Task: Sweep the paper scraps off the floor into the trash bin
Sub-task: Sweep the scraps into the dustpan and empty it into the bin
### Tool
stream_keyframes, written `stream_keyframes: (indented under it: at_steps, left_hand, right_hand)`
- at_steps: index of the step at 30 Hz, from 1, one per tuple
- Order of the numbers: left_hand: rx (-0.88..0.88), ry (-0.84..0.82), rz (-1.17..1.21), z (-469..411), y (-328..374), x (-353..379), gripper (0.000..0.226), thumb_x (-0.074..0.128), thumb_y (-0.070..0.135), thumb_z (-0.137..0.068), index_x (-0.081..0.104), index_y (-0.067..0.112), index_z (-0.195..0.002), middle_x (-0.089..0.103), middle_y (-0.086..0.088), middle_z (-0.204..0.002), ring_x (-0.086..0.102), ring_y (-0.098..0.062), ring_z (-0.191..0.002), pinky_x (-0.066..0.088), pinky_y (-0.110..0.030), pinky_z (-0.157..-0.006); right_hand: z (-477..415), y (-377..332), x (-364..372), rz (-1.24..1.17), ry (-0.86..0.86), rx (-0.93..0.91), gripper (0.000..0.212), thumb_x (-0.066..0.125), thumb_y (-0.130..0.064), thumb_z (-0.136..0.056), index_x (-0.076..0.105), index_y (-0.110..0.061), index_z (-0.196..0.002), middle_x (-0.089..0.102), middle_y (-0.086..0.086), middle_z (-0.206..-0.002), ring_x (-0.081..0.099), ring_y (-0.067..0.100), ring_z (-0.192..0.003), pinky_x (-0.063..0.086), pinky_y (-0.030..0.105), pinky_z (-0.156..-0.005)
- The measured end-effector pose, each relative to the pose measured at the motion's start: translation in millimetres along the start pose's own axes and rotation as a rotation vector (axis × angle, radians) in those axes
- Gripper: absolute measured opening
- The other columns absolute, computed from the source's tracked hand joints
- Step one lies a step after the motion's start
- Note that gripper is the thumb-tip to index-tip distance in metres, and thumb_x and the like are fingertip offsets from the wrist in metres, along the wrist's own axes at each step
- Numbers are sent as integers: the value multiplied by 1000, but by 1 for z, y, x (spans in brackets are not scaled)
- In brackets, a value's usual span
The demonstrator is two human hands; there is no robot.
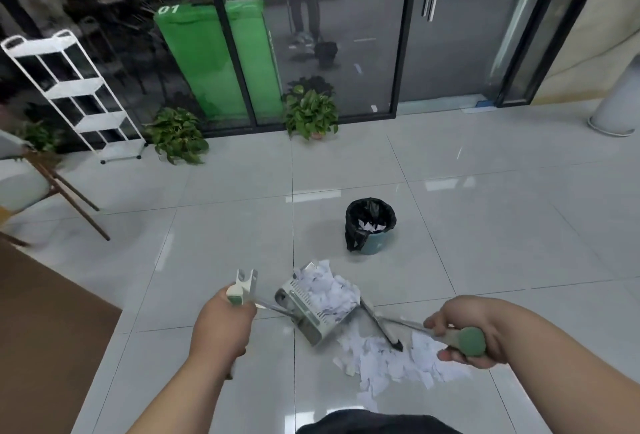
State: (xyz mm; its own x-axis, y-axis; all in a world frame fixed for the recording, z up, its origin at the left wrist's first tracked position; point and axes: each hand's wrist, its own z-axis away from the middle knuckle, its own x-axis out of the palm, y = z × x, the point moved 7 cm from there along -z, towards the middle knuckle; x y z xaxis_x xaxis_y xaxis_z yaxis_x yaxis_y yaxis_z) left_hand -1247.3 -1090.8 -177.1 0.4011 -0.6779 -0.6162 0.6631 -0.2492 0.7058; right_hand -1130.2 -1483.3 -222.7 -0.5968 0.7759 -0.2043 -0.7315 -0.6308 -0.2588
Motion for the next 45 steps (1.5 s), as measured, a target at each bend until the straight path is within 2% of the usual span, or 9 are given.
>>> stream_keyframes:
  at_steps: [5,7,10,16,21,27,30,35,45]
  left_hand:
    - [12,67,50,10,62,8,9,54,9,-88,60,16,-87,54,-9,-65,47,-26,-51,48,-35,-54]
    - [16,94,71,15,86,12,12,55,9,-88,60,20,-87,57,-9,-68,49,-27,-52,49,-35,-54]
    - [25,124,109,19,118,20,13,56,9,-88,60,22,-88,58,-10,-69,51,-28,-52,49,-35,-54]
    - [60,167,132,18,179,54,12,57,10,-91,62,20,-98,59,-8,-69,53,-27,-52,51,-34,-53]
    - [138,187,4,2,227,96,7,55,20,-90,59,25,-93,66,-7,-73,67,-36,-66,60,-46,-70]
    - [287,143,-174,-14,263,154,42,52,15,-91,59,35,-127,65,3,-82,63,-28,-78,49,-35,-63]
    - [347,91,-280,-20,268,181,50,49,13,-93,55,38,-136,64,3,-82,61,-28,-79,46,-34,-64]
    - [457,2,-472,-35,258,222,54,47,13,-95,49,40,-141,62,3,-77,60,-26,-73,45,-32,-60]
    - [680,-161,-900,-58,235,258,57,42,22,-103,28,36,-155,63,0,-103,51,-24,-72,39,-31,-60]
  right_hand:
    - [3,-17,-40,-379,-115,24,42,62,5,-68,75,-2,-107,57,12,-76,57,24,-49,54,27,-45]
    - [8,-27,-53,-479,-162,-7,27,61,1,-74,71,-4,-98,53,12,-68,53,24,-47,54,27,-44]
    - [9,-39,-73,-645,-214,-73,12,59,-7,-79,64,-5,-89,51,10,-70,52,24,-52,54,25,-48]
    - [0,-47,-107,-819,-329,-98,9,61,-10,-73,55,-9,-79,48,7,-71,52,26,-56,53,25,-49]
    - [-10,-40,-134,-870,-350,-101,13,61,-10,-74,57,-11,-86,50,11,-75,54,26,-57,51,27,-47]
    - [-10,-32,-159,-845,-314,-109,18,63,-10,-76,59,-11,-94,51,11,-75,54,24,-57,45,24,-51]
    - [-5,-40,-171,-795,-271,-155,17,56,-13,-82,64,-9,-96,51,12,-70,50,24,-56,43,24,-52]
    - [1,-55,-185,-784,-198,-196,7,57,-14,-79,56,-12,-85,49,9,-66,47,23,-53,38,24,-51]
    - [2,-92,-194,-948,-66,-260,10,51,-19,-83,54,-13,-75,41,5,-60,47,21,-52,43,23,-42]
